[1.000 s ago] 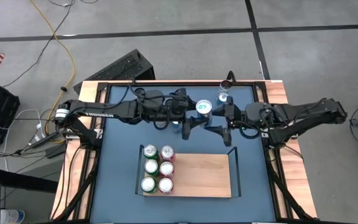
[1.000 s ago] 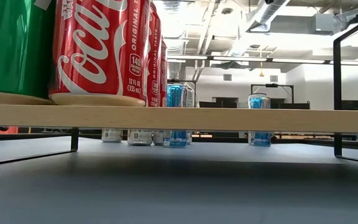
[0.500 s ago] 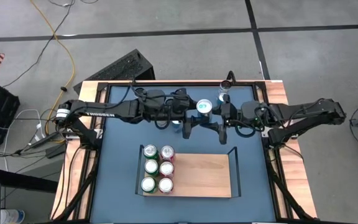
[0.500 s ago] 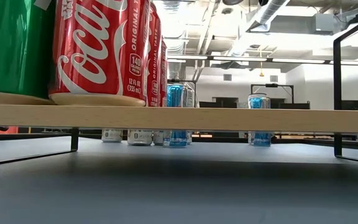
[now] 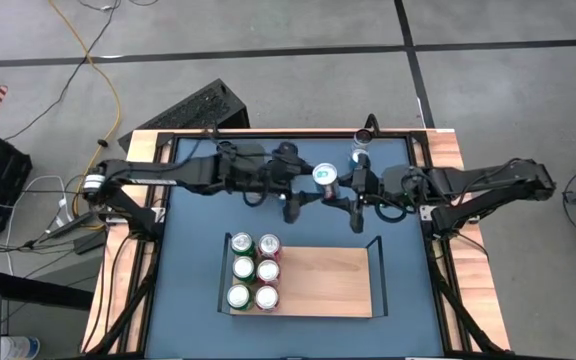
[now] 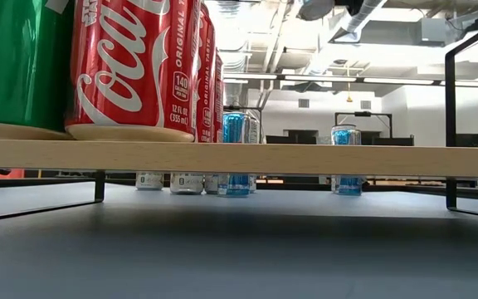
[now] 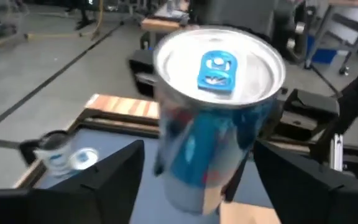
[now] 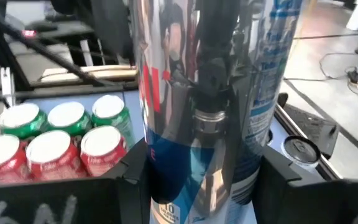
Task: Place canned beverage on shelf
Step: Put the bottom right blue soda can on the shelf
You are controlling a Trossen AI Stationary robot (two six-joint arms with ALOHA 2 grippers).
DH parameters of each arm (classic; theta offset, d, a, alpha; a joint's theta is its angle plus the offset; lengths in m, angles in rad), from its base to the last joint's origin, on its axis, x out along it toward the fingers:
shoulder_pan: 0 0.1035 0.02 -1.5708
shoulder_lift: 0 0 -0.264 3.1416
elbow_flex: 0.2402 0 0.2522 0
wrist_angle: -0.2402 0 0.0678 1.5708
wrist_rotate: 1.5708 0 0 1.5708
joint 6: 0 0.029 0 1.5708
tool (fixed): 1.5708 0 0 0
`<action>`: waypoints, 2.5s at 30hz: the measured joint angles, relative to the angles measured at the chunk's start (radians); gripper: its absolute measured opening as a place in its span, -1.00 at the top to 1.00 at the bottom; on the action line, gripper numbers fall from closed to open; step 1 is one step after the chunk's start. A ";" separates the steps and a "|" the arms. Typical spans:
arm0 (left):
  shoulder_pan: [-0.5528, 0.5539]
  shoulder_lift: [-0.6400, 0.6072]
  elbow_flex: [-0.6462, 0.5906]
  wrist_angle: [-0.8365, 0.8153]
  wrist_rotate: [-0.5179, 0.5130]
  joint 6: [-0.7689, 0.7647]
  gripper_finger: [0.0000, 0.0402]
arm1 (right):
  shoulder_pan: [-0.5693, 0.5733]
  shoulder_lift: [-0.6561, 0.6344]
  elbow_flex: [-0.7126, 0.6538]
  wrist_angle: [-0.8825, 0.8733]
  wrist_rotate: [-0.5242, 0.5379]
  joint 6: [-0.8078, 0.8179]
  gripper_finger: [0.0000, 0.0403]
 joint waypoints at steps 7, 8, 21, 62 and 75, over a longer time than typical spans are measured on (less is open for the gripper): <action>0.009 -0.034 0.055 -0.249 -0.004 0.005 -0.68 | 0.001 0.019 0.000 -0.058 0.000 0.030 0.12; 0.009 -0.034 0.056 -0.272 -0.003 0.012 -0.68 | 0.001 0.021 0.000 -0.076 0.000 0.034 0.12; 0.009 -0.030 0.057 -0.369 -0.008 0.038 -0.68 | 0.004 0.125 0.001 -0.128 -0.008 0.065 0.12; 0.007 0.072 0.052 -0.343 0.127 0.080 -0.44 | 0.003 0.200 0.001 -0.114 -0.060 0.090 0.07; 0.007 0.072 0.052 -0.335 0.131 0.072 -0.14 | 0.003 0.200 0.002 -0.126 -0.074 0.090 0.05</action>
